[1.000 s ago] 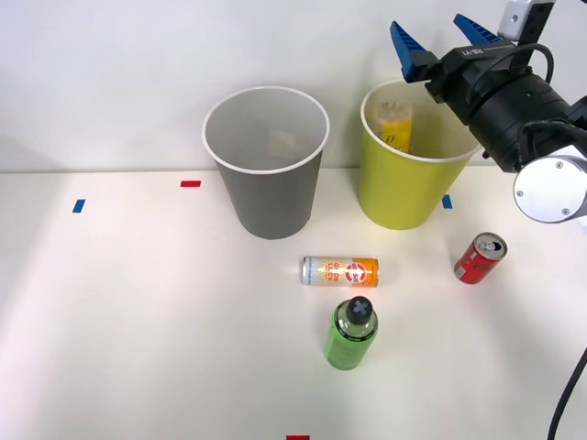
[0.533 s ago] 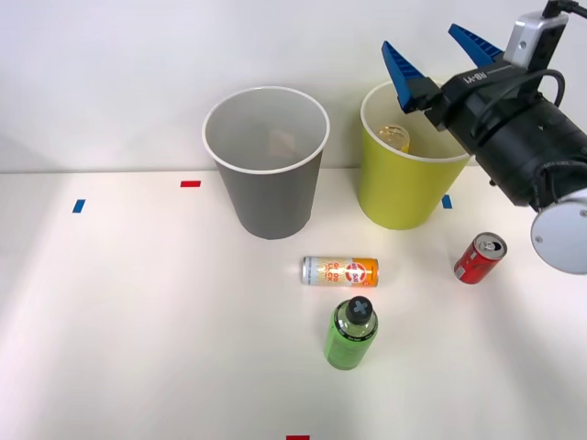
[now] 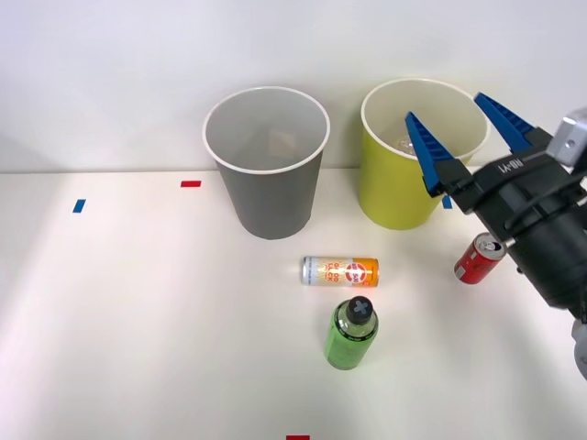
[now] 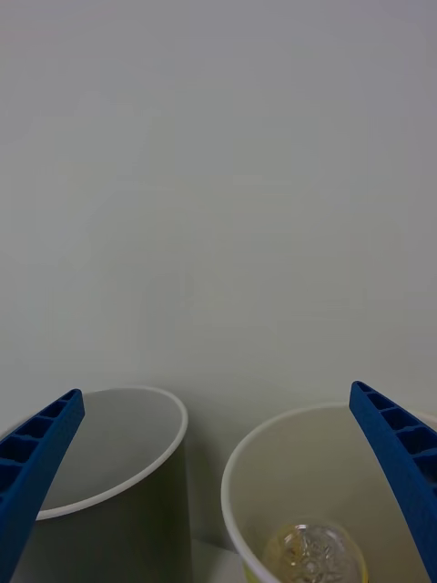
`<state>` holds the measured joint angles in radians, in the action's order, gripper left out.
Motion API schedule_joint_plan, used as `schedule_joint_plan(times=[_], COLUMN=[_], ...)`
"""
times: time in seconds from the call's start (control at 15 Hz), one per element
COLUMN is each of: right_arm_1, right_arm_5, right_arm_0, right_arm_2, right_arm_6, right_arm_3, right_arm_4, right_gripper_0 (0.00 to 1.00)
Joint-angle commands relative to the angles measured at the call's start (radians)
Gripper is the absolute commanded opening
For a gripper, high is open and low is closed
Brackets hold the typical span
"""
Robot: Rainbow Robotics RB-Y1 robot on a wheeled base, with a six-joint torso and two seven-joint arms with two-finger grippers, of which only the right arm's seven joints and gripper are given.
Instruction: Put cans in the gray bin, plastic bottles in the light green bin
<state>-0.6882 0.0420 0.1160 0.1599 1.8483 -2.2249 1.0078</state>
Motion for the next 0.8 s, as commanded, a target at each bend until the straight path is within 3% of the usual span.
schedule_joint_plan(times=[0.07,0.47,0.8], right_arm_1=[-0.016,-0.011,0.084], right_arm_5=[0.108,0.274,0.277], right_arm_0=[0.160,0.427,0.613], right_arm_2=[0.000,0.000,0.000], right_arm_6=[0.008,0.009,0.015], right_arm_3=[-0.059,-0.064,-0.064], right_arm_4=[-0.005,-0.067,-0.106], right_gripper_0=[1.00,1.00,1.00])
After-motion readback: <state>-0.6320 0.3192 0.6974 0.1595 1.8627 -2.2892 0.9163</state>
